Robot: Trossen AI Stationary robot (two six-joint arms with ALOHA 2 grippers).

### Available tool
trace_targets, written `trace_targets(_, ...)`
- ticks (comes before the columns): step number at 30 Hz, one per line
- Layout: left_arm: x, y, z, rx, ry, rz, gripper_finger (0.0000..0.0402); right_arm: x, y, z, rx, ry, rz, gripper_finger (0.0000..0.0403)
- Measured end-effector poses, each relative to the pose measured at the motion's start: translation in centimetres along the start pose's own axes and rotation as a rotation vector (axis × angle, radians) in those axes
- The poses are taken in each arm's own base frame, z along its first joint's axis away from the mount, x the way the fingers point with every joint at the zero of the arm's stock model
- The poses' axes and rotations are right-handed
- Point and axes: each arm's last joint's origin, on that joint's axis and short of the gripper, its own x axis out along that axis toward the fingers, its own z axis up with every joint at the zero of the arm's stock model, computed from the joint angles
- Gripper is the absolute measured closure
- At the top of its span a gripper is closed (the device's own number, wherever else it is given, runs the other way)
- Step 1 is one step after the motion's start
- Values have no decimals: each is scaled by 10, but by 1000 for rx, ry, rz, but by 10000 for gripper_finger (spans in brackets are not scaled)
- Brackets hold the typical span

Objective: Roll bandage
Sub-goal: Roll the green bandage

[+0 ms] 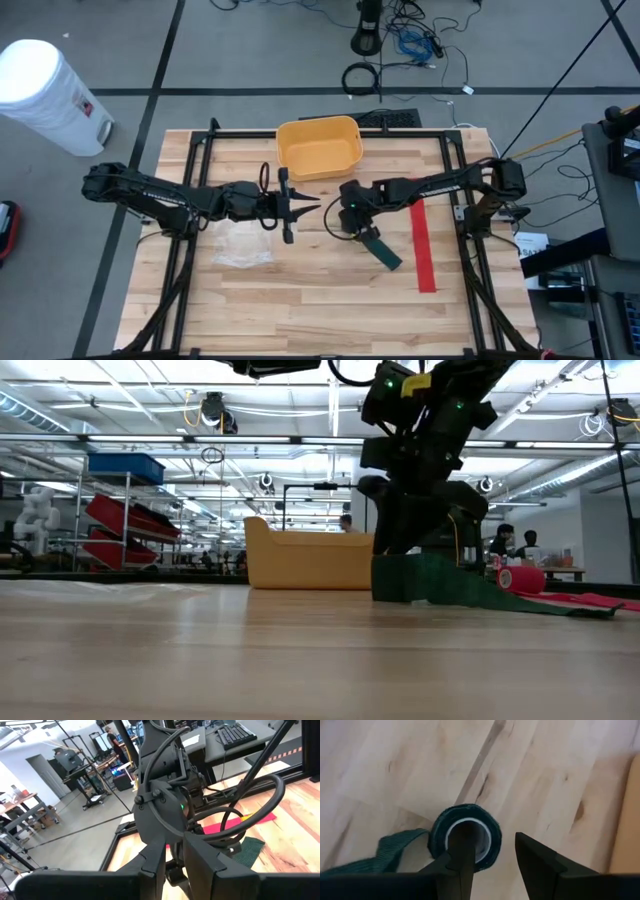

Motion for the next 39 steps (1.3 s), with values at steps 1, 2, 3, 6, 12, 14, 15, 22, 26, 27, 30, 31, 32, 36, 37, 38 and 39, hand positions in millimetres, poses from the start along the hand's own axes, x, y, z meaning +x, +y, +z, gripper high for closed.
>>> trace_targets(1, 0, 0, 0, 0, 0, 0, 328, 0, 0, 0, 32, 0, -1, 275)
trace_targets(2, 0, 0, 0, 0, 0, 1, 328, 0, 0, 0, 64, 1, 0, 275)
trace_targets(3, 0, 0, 0, 0, -1, 0, 328, 0, 0, 0, 96, 1, 0, 275)
trace_targets(6, 0, 0, 0, 0, 0, 0, 328, 0, 0, 0, 207, 1, 0, 275)
trace_targets(12, 0, 0, 0, -1, -1, 1, 328, -1, 1, -2, 368, 25, 8, 275)
trace_targets(14, 0, 0, 0, -1, -2, 1, 328, -1, 2, -4, 405, 38, 12, 275)
trace_targets(15, 0, 0, 0, -1, -3, 1, 328, -1, 1, -4, 426, 42, 13, 275)
trace_targets(22, 0, 0, 0, -1, -4, 2, 328, -1, -3, -7, 513, 46, 6, 275)
trace_targets(26, 0, 0, 0, -1, -3, 1, 328, -1, -4, -8, 548, 54, 7, 278)
trace_targets(27, 0, 0, 0, -1, -4, 1, 328, -1, -4, -9, 552, 57, 7, 281)
trace_targets(30, 0, 0, 0, -1, -4, 2, 328, -1, -5, -9, 569, 60, 6, 294)
trace_targets(31, 0, 0, 0, -1, -4, 2, 328, -1, -5, -9, 574, 60, 6, 300)
trace_targets(32, 0, 0, 0, -1, -4, 2, 328, -1, -5, -9, 577, 60, 6, 306)
trace_targets(36, 0, 0, 0, -1, -4, 2, 328, -1, -5, -9, 580, 60, 6, 329)
trace_targets(37, 0, 0, 0, -1, -4, 2, 328, -1, -5, -9, 580, 60, 6, 335)
trace_targets(38, 0, 0, 0, -1, -4, 1, 328, -1, -5, -9, 580, 60, 6, 340)
trace_targets(39, 0, 0, 0, -1, -4, 2, 328, -1, -5, -9, 580, 60, 6, 346)
